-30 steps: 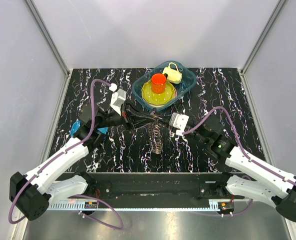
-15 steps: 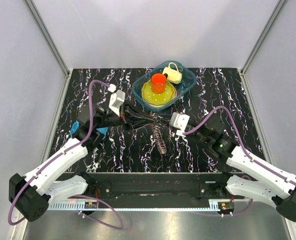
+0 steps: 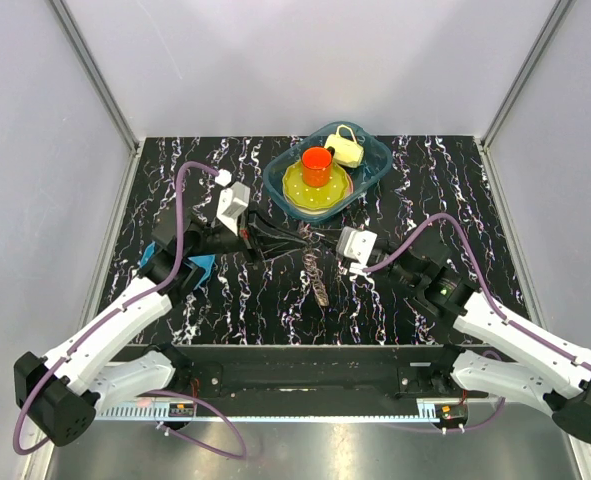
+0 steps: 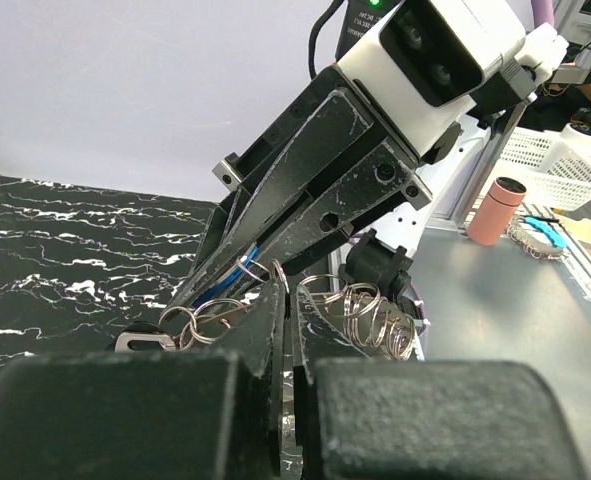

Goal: Remove the keys from the keyring

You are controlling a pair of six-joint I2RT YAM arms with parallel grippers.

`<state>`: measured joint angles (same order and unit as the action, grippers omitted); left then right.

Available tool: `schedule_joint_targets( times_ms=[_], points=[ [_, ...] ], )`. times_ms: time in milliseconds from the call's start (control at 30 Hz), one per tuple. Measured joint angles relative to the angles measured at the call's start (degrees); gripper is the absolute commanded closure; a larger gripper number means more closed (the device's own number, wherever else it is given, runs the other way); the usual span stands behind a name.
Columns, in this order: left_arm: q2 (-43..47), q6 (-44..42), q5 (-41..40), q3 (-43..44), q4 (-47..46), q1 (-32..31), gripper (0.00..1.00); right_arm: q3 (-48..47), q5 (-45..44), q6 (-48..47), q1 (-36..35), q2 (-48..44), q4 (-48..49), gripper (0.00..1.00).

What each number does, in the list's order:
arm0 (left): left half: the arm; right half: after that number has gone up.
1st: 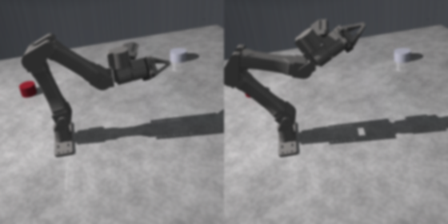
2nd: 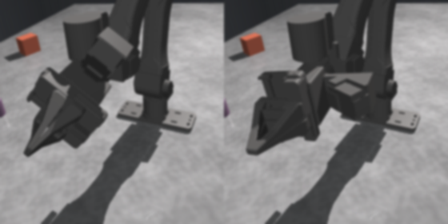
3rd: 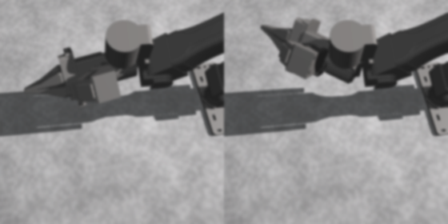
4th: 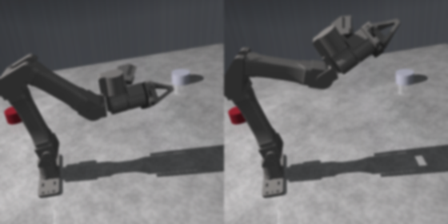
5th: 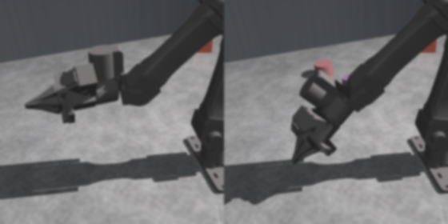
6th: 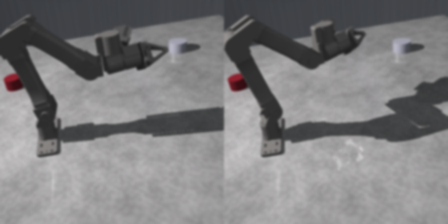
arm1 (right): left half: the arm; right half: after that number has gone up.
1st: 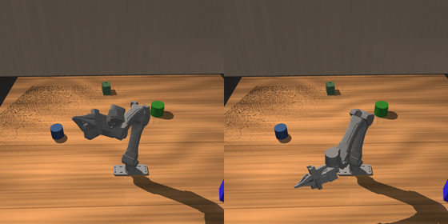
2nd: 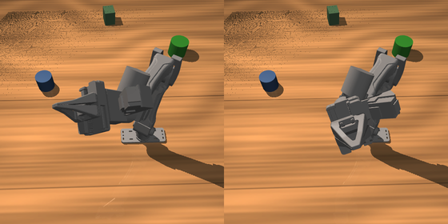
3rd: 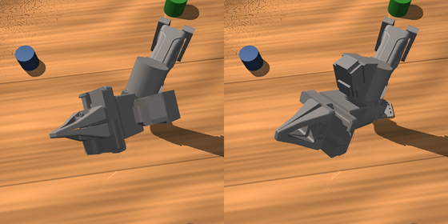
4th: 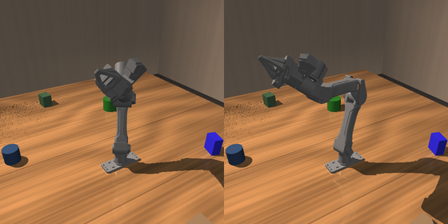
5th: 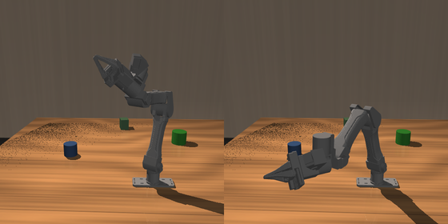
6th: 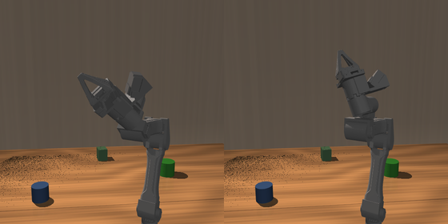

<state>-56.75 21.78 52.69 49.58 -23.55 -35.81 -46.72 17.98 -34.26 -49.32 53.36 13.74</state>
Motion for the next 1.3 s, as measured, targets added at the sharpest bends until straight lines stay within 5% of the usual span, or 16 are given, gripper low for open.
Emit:
schedule_joint_targets(
  times_ms=[567,1300],
  points=[
    [1.25,4.13,-0.33,-0.39,-3.56,0.07,1.0,-1.9,1.64,-1.25,-0.46,0.98,0.26,1.0],
    [3.1,-11.89,-3.15,0.83,8.57,-0.31,1.0,-1.68,-1.07,0.52,-0.57,3.1,1.18,1.0]
  ],
)
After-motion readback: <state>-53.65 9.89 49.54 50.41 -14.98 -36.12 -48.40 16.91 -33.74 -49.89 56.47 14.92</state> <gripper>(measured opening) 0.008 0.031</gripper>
